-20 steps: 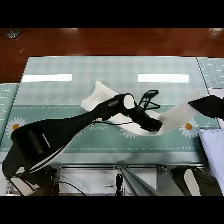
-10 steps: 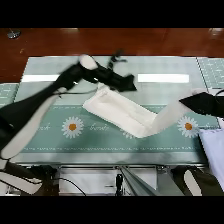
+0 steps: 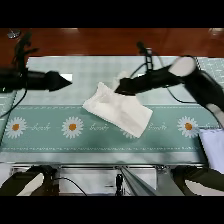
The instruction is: Fold the shirts.
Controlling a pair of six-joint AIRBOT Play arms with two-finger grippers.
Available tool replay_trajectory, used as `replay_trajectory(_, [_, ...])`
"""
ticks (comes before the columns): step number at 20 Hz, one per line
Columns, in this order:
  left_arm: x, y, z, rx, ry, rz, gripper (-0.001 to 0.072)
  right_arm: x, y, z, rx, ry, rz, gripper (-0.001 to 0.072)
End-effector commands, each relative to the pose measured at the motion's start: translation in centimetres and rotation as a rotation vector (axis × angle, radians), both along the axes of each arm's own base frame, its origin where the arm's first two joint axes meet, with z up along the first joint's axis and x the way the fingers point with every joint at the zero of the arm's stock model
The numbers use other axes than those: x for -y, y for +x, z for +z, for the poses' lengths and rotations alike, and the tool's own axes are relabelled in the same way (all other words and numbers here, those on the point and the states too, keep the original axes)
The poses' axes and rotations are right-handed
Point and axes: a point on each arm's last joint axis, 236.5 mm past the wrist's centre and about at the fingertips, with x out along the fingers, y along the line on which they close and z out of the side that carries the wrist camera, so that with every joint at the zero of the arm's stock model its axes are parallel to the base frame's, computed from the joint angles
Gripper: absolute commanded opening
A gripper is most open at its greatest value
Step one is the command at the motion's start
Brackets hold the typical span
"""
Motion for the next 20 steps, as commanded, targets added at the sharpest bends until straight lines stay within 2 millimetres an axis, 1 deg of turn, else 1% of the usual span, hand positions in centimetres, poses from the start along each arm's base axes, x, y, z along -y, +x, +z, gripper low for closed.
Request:
replay_trajectory(1, [-2.5, -4.6, -3.3, 0.046, 0.026, 0.111, 0.0027, -7.1, 3.1, -4.5, -0.043, 0.026, 0.058, 0.0024])
replay_trajectory(3, [-2.7, -5.9, -5.3, 0.031, 0.026, 0.131, 0.0027, -9.2, 4.2, -5.4, -0.093, 0.091, 0.067, 0.0024])
replay_trajectory(4, [-2.8, -6.3, -6.4, 0.012, 0.027, 0.138, 0.0027, -9.8, 4.7, -5.8, -0.099, 0.103, 0.068, 0.0024])
replay_trajectory(6, [-2.8, -6.8, -8.1, -0.032, 0.027, 0.140, 0.0027, -10.2, 5.8, -6.7, -0.100, 0.104, 0.046, 0.0025])
replay_trajectory(7, [-2.8, -6.9, -8.5, -0.046, 0.027, 0.140, 0.0027, -9.9, 6.7, -6.9, -0.096, 0.110, 0.009, 0.0077])
replay_trajectory(8, [-2.8, -6.8, -8.7, -0.051, 0.027, 0.140, 0.0027, -9.7, 7.2, -6.7, -0.095, 0.116, -0.007, 0.0391])
replay_trajectory(9, [-2.9, -6.6, -8.6, -0.045, 0.027, 0.148, 0.0027, -9.2, 7.3, -6.4, -0.089, 0.116, 0.002, 0.0634])
replay_trajectory(10, [-3.0, -6.4, -8.5, -0.039, 0.027, 0.155, 0.0027, -8.2, 7.6, -5.8, -0.090, 0.115, 0.009, 0.0622])
replay_trajectory(11, [-3.0, -6.3, -8.5, -0.036, 0.025, 0.160, 0.0027, -6.5, 7.9, -4.8, -0.100, 0.118, 0.008, 0.0621])
replay_trajectory(12, [-2.9, -6.3, -8.4, -0.037, 0.019, 0.160, 0.0027, -4.2, 8.0, -3.4, -0.114, 0.119, 0.017, 0.0621])
replay_trajectory(13, [-2.9, -6.3, -8.4, -0.037, 0.017, 0.160, 0.0027, -1.5, 7.5, -2.1, -0.132, 0.106, 0.039, 0.0620])
replay_trajectory(14, [-2.9, -6.3, -8.4, -0.037, 0.016, 0.160, 0.0027, 1.7, 6.5, -1.2, -0.145, 0.055, 0.071, 0.0620])
replay_trajectory(15, [-2.8, -6.3, -8.4, -0.037, 0.016, 0.160, 0.0027, 5.6, 5.0, -0.8, -0.149, -0.051, 0.105, 0.0620])
replay_trajectory(17, [-2.9, -6.3, -8.4, -0.036, 0.016, 0.161, 0.0027, 13.6, 1.9, -1.3, -0.135, -0.328, 0.085, 0.0620])
replay_trajectory(18, [-2.9, -6.3, -8.4, -0.036, 0.016, 0.161, 0.0027, 16.7, 0.4, -1.9, -0.122, -0.423, 0.023, 0.0620])
replay_trajectory(19, [-2.9, -6.3, -8.4, -0.036, 0.015, 0.161, 0.0028, 19.0, -1.0, -2.9, -0.113, -0.463, -0.089, 0.0620])
replay_trajectory(20, [-2.8, -6.3, -8.4, -0.036, 0.015, 0.160, 0.0027, 20.1, -2.5, -4.3, -0.103, -0.447, -0.212, 0.0620])
